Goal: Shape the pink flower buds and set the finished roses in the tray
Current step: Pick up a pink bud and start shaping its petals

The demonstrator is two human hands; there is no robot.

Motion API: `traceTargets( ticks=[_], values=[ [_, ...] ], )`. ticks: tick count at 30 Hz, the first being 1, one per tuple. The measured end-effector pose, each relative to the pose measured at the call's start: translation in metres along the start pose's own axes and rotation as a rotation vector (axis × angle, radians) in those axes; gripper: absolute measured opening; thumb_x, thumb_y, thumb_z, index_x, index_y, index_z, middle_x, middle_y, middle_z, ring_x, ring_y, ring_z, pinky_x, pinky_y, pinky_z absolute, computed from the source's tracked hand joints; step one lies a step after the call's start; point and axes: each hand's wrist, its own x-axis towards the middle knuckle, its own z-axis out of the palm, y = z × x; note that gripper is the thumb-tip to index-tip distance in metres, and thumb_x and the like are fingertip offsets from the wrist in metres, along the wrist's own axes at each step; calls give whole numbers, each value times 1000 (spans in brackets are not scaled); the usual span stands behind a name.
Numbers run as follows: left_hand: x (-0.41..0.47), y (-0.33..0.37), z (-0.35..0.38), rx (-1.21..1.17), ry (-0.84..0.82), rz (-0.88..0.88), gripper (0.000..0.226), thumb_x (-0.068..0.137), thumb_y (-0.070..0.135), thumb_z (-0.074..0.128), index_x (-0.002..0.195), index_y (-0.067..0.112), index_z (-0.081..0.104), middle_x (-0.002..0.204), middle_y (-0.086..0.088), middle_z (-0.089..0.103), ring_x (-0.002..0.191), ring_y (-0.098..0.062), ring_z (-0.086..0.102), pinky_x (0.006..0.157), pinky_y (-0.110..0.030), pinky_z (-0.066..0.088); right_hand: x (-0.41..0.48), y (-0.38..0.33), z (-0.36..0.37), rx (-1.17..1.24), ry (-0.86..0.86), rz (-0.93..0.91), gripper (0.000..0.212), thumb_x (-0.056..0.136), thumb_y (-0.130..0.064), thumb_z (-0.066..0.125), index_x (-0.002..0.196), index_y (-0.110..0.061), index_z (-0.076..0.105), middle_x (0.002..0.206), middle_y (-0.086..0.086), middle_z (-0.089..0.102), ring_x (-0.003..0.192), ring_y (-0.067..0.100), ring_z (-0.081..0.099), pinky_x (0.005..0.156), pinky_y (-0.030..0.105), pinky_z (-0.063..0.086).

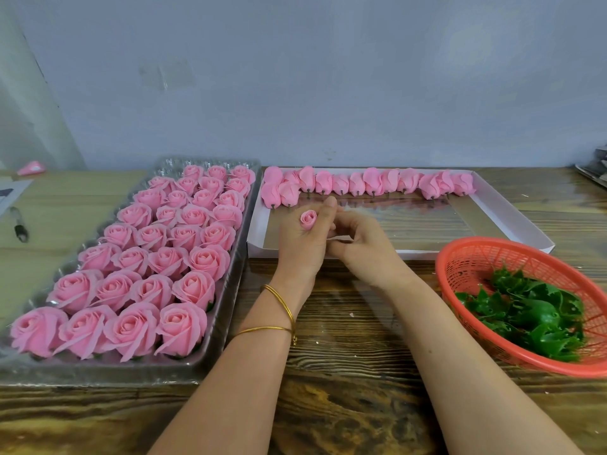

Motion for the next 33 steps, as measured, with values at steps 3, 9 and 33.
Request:
traceTargets(
  ticks=[3,9,33],
  values=[
    [-2,3,0,82,-4,78,24,95,32,58,82,18,73,79,-2,73,79,-13,68,69,-20,54,0,-2,2,92,62,44,30,82,9,52,91,-14,68,85,4,69,85,13,62,84,34,52],
    [-2,0,0,285,76,227,32,97,25,56,70,9,61,69,-13,60,70,-23,56,66,-39,47,-1,-9,2,234,244,45,7,77,-25,60,79,-18,60,68,-19,64,68,-8,58,68,12,46],
    [-3,-5,3,344,14,254,38,96,19,58,60,8,53,58,-1,50,59,-14,46,56,-27,38,-2,-25,-7,22,268,121,12,89,-20,68,81,-12,64,80,0,65,77,11,60,87,45,52]
  ],
)
